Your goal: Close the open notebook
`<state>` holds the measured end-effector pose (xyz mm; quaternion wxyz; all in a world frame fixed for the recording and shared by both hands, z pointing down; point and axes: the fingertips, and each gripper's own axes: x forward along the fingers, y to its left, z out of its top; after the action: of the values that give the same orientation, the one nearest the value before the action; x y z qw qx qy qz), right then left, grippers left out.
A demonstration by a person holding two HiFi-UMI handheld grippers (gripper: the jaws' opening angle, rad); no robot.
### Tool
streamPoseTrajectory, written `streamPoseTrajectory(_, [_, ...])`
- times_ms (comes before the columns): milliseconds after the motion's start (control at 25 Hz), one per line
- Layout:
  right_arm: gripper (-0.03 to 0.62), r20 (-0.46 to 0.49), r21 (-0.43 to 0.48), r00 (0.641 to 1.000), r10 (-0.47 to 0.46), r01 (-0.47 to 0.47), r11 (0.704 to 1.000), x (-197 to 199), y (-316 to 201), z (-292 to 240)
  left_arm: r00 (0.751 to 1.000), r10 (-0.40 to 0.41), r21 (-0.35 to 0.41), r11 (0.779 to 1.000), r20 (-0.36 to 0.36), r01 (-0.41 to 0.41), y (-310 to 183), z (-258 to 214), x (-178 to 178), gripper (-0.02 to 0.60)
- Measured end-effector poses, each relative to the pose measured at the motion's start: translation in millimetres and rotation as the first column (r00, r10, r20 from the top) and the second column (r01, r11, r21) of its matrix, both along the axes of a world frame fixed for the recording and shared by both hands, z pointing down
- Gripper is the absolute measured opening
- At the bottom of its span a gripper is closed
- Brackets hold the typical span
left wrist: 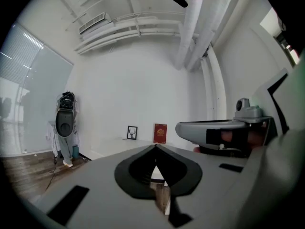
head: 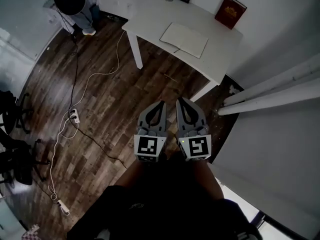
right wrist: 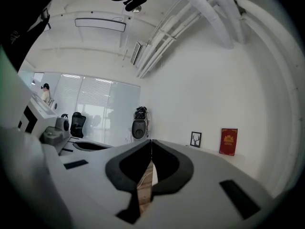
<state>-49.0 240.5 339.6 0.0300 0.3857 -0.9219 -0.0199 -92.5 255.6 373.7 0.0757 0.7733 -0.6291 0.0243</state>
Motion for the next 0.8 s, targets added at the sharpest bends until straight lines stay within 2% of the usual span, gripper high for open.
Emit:
streamPoseTrajectory(400, [0.023,0.013,0.009,1.0,0.025,-0.025,1.0,-13.4,-48.6,5.1,0.999,0.046,-0.022,0.999,-0.025,-0.047,-41.0,11.2,-3.3,0.002])
streamPoseTrajectory(480, [0.023,0.016,0.002,0.999,0.035,-0.035,0.999,-12.9,-66.8,9.9,0.999,0.047,-0.039,0.998,-0.006,-0.047,-54.9,18.1,-6.0,0.002])
streamPoseTrajectory(640, [0.023,0.042,-0.002,0.999,0.03,-0.03,1.0,-19.1,-108.0,1.0,0.999,0.026,-0.035,0.999,0.026,-0.025,-93.8,20.2,-16.4,0.002])
streamPoseTrajectory(800, [0.023,0.01,0.004,1.0,-0.001,0.001,1.0,-25.9,-144.0,4.3,1.0,-0.01,-0.053,0.999,0.01,0.01,-133.1,14.8,-28.4,0.002])
